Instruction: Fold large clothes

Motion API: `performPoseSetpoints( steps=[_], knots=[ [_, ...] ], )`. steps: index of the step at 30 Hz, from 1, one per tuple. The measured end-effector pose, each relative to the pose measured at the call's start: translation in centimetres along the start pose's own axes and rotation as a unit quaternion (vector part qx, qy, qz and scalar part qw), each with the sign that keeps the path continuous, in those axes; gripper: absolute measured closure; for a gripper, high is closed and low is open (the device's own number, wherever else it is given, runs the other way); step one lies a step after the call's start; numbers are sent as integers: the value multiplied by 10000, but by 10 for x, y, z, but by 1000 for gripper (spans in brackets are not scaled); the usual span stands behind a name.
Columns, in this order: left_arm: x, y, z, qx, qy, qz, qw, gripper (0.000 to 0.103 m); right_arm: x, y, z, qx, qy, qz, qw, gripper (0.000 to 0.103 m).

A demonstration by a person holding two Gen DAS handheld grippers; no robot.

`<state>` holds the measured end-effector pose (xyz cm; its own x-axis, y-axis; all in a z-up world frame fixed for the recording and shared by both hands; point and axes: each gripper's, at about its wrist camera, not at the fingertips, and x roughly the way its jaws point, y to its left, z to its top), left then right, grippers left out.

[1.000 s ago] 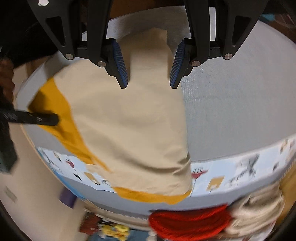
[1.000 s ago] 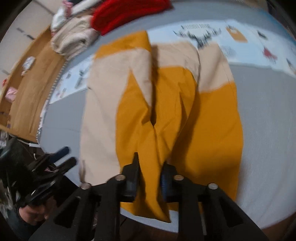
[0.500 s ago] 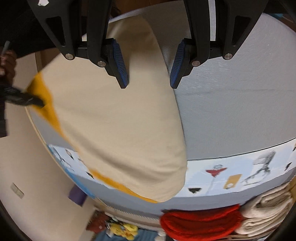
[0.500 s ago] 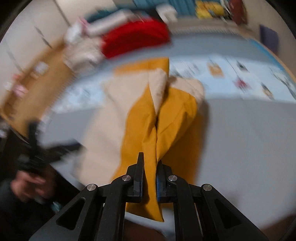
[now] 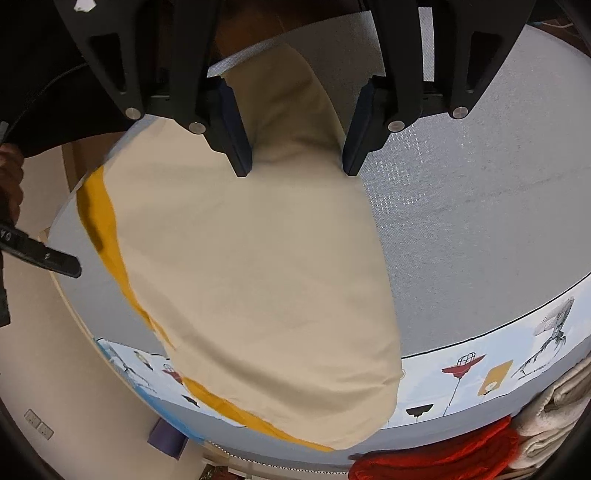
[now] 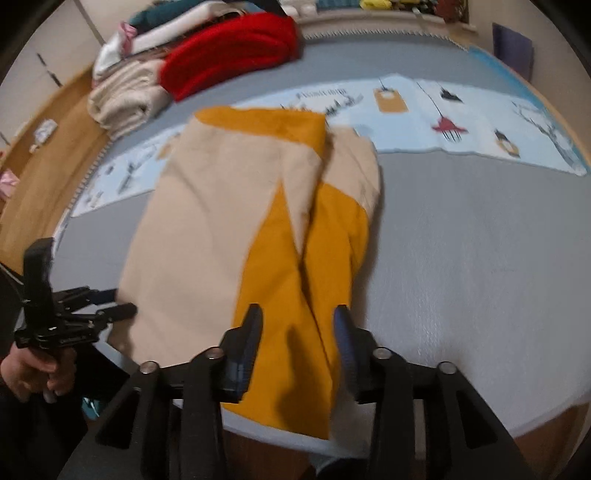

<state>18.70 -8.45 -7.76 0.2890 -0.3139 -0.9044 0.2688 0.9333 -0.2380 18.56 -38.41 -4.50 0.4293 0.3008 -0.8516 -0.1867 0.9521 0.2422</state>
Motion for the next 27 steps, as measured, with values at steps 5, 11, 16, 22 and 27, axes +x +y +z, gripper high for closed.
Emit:
performPoseSetpoints(
  steps=[5,11,16,22,27],
  knots=[
    [-21,-8,6,478,64,79,9988,63,26,2,-11,-292,613,90,9977,60],
    [-41,-25,17,2179,215,4,9757,82,33,10,-18,-788,658,-120,9946,99],
    [-1,-12,3,2065,766,-572,9738,85,27,-12,-15,-247,588,-148,9979,99],
    [12,-18,2,2185,936,-265,9710,80,52,-10,-15,-439,1158,-551,9908,94],
    [-14,-5,22,1748,302,-510,9828,80,2,-35,22,546,-385,-226,9975,81]
  ],
)
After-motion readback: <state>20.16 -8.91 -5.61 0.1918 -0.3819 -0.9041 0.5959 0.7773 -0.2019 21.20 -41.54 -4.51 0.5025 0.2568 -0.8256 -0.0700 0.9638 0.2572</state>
